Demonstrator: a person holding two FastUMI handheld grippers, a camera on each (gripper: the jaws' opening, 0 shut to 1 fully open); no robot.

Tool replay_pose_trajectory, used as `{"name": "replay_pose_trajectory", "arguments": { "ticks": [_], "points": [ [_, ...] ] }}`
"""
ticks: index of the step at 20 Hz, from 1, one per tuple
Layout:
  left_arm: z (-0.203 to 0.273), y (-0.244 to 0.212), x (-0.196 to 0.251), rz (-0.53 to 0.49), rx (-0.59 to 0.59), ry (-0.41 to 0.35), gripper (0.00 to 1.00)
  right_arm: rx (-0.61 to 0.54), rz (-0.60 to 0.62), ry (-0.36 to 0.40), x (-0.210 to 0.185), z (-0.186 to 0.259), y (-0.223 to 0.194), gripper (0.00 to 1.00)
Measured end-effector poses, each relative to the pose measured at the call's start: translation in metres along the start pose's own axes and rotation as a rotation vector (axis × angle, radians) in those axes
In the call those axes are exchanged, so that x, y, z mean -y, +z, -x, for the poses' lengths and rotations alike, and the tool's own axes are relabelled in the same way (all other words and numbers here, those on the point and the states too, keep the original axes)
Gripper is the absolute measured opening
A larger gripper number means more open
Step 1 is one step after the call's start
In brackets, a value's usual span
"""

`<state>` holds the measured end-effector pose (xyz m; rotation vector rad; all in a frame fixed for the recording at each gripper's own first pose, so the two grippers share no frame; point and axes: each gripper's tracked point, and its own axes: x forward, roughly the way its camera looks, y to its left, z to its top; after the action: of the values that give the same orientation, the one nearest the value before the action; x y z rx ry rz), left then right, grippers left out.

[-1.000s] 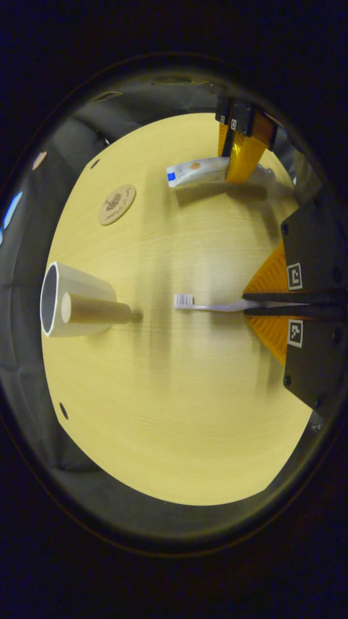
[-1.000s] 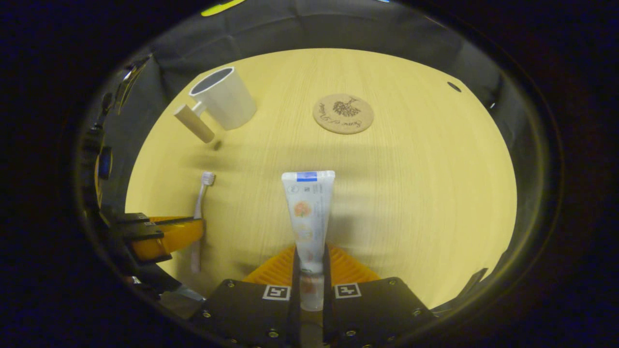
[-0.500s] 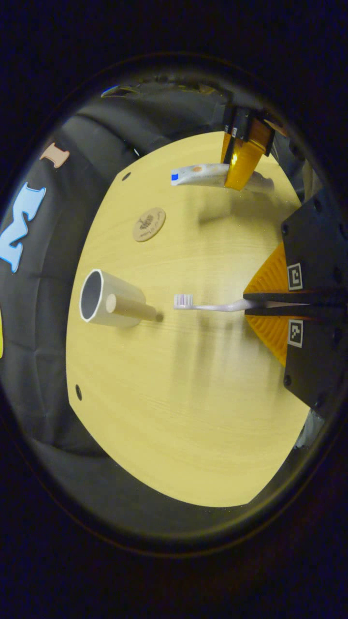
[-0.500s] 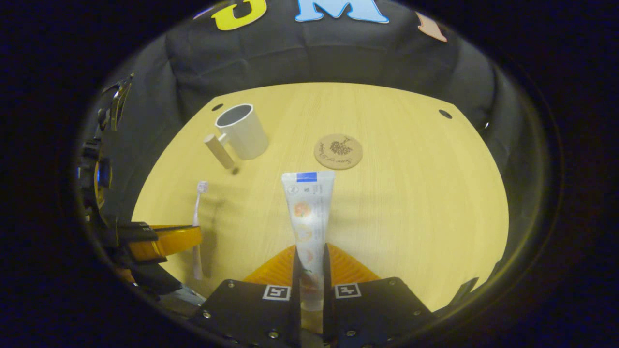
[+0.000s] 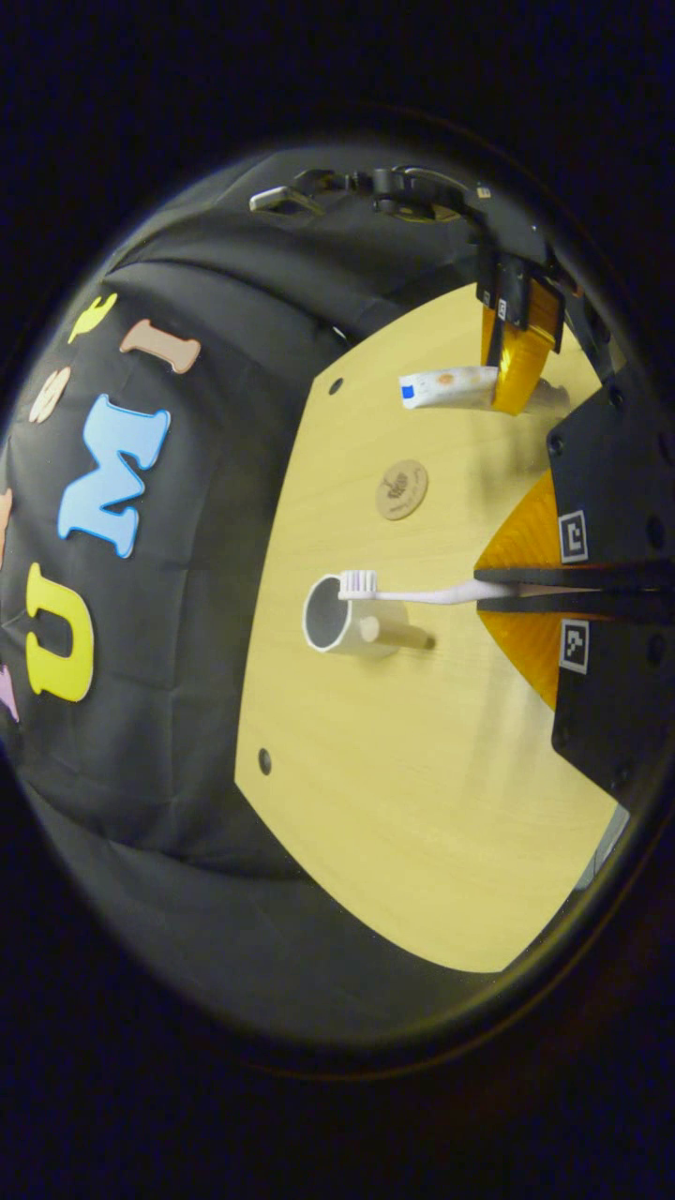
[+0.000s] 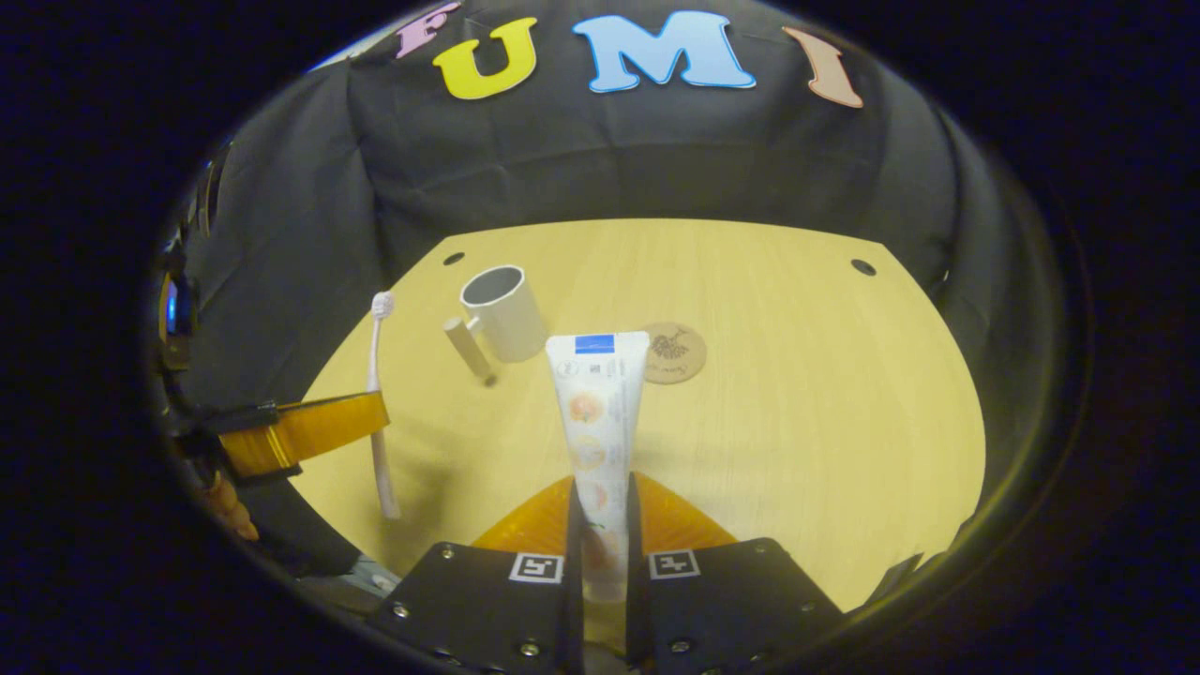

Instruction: Put the toothbrush and toothpaste on the desktop into the cup, then pick up the cup and place it on the coaster on the desktop.

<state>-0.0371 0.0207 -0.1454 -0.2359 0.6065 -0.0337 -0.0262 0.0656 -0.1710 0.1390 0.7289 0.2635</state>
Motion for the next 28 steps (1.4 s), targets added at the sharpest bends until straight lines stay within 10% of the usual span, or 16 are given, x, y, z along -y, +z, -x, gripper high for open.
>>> {"name": "replay_pose_trajectory", "arguments": {
  "ticks": [10, 28],
  "points": [
    [-0.038, 0.149, 0.002, -0.011, 0.386, -0.057, 0.07, 0.149, 0.006, 0.01, -0.001, 0.018, 0.029, 0.18],
    [-0.179, 0.19, -0.019, -0.122, 0.443, -0.09, 0.14, 0.096, -0.093, -0.151, 0.026, 0.013, 0.02, 0.18]
  ]
}}
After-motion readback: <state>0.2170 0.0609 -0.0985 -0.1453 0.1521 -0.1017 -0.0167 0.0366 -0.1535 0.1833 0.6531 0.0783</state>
